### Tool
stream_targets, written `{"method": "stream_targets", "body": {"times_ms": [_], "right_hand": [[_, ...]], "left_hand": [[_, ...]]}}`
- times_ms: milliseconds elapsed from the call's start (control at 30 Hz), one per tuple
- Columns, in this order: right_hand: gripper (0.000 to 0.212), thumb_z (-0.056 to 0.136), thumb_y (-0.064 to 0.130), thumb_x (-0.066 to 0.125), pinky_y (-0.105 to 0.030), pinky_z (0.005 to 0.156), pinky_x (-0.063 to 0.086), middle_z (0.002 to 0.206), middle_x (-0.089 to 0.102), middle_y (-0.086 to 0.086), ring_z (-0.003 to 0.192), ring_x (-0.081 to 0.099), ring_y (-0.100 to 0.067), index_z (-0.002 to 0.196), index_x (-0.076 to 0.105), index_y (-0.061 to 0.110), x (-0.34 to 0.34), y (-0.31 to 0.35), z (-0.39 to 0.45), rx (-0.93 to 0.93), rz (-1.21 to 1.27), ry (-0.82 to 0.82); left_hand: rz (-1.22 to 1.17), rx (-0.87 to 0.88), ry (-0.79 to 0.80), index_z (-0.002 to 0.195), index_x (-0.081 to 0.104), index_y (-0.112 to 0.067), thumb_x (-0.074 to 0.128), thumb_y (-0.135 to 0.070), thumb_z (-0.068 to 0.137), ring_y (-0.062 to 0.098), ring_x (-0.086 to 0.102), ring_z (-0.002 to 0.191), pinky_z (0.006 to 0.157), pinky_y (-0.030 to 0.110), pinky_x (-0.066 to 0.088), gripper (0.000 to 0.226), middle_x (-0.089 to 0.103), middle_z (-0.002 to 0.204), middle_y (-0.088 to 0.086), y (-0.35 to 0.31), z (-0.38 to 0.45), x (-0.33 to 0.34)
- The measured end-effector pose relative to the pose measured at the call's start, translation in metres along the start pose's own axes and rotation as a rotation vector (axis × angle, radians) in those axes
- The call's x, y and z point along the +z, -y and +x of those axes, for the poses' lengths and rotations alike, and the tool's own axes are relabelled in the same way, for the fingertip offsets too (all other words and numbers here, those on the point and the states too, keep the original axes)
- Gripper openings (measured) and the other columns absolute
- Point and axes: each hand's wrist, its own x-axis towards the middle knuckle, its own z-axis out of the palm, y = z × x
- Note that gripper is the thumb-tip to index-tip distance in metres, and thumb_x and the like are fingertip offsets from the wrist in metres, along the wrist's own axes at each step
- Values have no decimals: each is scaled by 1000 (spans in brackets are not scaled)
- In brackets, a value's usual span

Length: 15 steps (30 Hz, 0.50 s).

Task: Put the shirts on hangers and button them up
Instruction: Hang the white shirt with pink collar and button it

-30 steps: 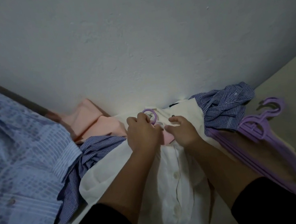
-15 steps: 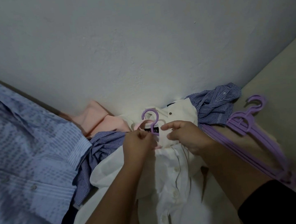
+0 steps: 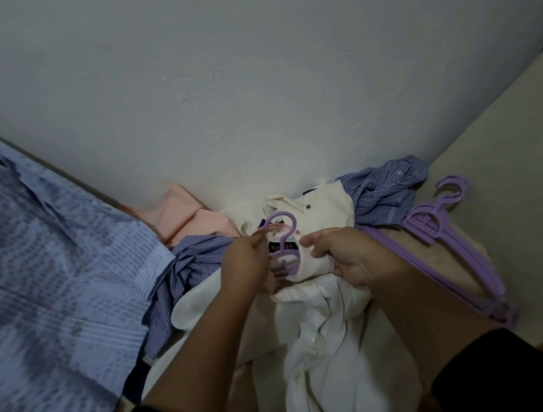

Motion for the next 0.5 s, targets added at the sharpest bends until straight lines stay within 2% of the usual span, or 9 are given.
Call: {"method": "stream_targets", "body": {"times_ms": [33, 100, 167, 233, 300, 367, 433, 500], "right_hand": [[37, 78, -7, 46, -33, 77, 42, 99, 67, -2, 103, 54, -22, 65, 72, 16, -1, 2, -2, 4, 6, -1], [32, 78, -2, 50, -40, 89, 46, 106, 67, -6, 108, 56, -27, 65, 74, 15, -4, 4, -2, 6, 35, 12], [27, 83, 1, 52, -46, 96, 45, 113, 67, -12, 105, 59, -32, 74, 74, 13, -7, 5, -3, 6, 93, 44], [25, 89, 1, 47, -48, 97, 45, 111, 66, -15, 99, 62, -32, 86, 70, 10, -11, 4, -2, 22, 174, 82], [23, 91, 2, 43, -51, 98, 44, 110, 64, -18, 100, 61, -34, 93, 65, 8, -16, 3, 3, 52, 304, 102], [21, 93, 2, 41, -54, 99, 41, 111, 62, -19, 104, 58, -36, 96, 62, 6, -20, 3, 9, 81, 459, 102], [21, 94, 2, 40, -51, 97, 43, 105, 62, -18, 97, 59, -33, 94, 60, 4, -20, 4, 15, 108, 576, 89], [20, 95, 2, 40, -48, 92, 44, 98, 64, -18, 90, 60, -31, 92, 60, 5, -17, 3, 23, 121, 644, 95]], "left_hand": [[-22, -21, -20, 128, 61, -20, 43, -11, 95, 26, 62, 89, 67, 26, 43, 38, 68, 108, 12, 3, 1, -3], [-166, -61, -37, 115, 70, -16, 49, -14, 93, 19, 57, 75, 62, 26, 40, 30, 69, 92, 12, 10, 2, -8], [-324, -105, -10, 105, 73, -9, 57, -13, 91, 13, 55, 70, 66, 25, 44, 22, 70, 90, 10, 17, 3, -15], [-468, -219, 121, 103, 72, -6, 62, -11, 89, 14, 59, 75, 73, 28, 49, 18, 69, 94, 11, 25, 4, -23], [-730, -368, 365, 104, 69, -5, 60, -6, 87, 23, 64, 81, 76, 34, 54, 20, 69, 103, 16, 34, 6, -34], [-1036, -486, 516, 102, 70, -3, 57, -6, 83, 25, 68, 77, 70, 36, 59, 23, 70, 97, 14, 45, 10, -41], [-1230, -549, 486, 86, 76, -4, 57, -10, 79, 24, 70, 67, 57, 35, 59, 21, 73, 83, 12, 57, 19, -38], [-1328, -558, 417, 77, 77, -6, 57, -10, 78, 23, 70, 64, 53, 35, 58, 20, 73, 79, 11, 64, 26, -31]]}}
